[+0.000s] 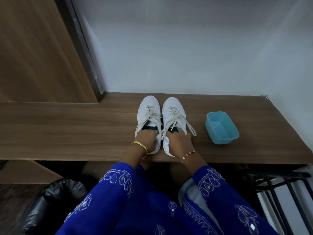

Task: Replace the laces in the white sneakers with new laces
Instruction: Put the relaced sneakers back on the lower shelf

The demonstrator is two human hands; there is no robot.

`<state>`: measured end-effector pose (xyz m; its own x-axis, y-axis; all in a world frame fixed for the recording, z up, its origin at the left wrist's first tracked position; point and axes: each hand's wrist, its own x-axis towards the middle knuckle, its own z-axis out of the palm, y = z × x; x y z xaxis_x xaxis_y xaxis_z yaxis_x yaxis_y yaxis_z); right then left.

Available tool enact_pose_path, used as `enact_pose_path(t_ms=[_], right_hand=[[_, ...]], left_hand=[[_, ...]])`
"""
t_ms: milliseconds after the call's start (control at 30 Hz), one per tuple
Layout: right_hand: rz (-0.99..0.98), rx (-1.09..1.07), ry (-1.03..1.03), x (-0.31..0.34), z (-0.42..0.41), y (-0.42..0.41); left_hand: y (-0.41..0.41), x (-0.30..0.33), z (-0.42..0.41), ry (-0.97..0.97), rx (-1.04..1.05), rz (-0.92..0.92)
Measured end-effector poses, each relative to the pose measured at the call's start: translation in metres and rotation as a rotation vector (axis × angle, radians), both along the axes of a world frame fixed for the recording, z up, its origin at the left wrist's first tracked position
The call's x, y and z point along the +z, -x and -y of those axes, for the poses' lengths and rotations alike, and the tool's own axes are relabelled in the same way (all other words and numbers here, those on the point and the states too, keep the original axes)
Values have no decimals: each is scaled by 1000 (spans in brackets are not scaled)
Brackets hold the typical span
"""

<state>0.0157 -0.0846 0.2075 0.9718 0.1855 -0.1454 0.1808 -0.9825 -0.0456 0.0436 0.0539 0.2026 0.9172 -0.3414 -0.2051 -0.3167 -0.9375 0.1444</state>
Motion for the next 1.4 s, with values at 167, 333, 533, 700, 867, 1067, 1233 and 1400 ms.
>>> enact_pose_path(t_ms=[167, 333, 533, 700, 867, 1067, 1233, 1400], right_hand=[[-94, -44, -86, 3, -1, 0], [-211, -3, -102, 5, 7, -13], [-303, 29, -66, 4, 13, -30], [-342, 27, -52, 12, 11, -31], [-343, -3, -30, 42, 3, -34], [-319, -26, -64, 106, 7, -48], [-263, -100, -77, 163, 20, -47], [-190, -196, -94, 201, 47, -43]], left_hand=[[-1, 7, 0, -32, -22, -91], [-9, 9, 2, -87, -29, -104], [-22, 10, 3, -73, 3, -200], [-23, 20, 7, -84, 13, -268], [-24, 49, 11, -92, 24, -247], [-35, 114, 13, -104, -38, -265], [-43, 169, 25, -81, -118, -214], [-54, 207, 51, -42, -234, -177]])
